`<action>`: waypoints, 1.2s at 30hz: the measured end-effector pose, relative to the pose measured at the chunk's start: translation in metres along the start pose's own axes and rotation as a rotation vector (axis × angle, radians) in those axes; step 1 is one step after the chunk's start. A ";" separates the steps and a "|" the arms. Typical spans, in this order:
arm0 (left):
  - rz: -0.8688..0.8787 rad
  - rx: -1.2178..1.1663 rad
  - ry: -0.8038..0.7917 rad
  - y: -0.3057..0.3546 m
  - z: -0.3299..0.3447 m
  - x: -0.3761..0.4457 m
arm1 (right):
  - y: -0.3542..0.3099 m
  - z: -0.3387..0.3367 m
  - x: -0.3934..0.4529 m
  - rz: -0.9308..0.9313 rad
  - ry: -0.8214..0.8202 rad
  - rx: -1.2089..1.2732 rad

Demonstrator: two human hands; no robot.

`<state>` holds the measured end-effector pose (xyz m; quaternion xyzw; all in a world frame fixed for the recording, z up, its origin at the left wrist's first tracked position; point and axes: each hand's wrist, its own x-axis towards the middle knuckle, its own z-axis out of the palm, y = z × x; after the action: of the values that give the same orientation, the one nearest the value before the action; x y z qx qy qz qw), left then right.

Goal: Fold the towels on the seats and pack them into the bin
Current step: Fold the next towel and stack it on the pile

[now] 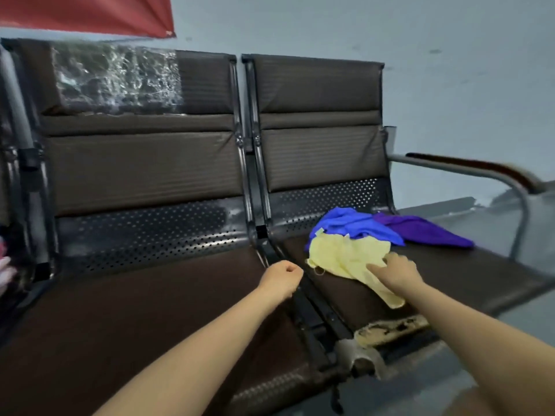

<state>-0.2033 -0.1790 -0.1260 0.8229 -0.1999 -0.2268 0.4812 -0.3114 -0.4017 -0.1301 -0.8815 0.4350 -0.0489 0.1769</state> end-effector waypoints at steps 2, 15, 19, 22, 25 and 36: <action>0.013 0.058 -0.017 0.006 0.027 0.009 | 0.022 0.006 0.009 0.002 -0.042 -0.109; -0.444 -1.088 -0.214 0.016 0.033 0.019 | -0.058 -0.038 -0.036 -0.178 -0.408 1.588; -0.340 -1.324 -0.221 0.037 0.009 0.011 | -0.074 -0.051 -0.046 0.009 -0.576 1.868; -0.239 -1.112 -0.225 0.051 -0.010 0.000 | -0.096 -0.066 -0.059 0.050 -0.663 1.992; -0.081 -0.757 -0.219 0.054 -0.014 -0.018 | -0.120 -0.086 -0.074 -0.012 -0.798 2.079; -0.024 -0.668 -0.219 0.087 -0.003 -0.007 | -0.141 -0.177 -0.038 -0.001 -0.223 1.891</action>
<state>-0.2170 -0.2124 -0.0470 0.5933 -0.1552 -0.3721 0.6967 -0.2717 -0.3412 0.0871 -0.3731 0.1957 -0.2962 0.8571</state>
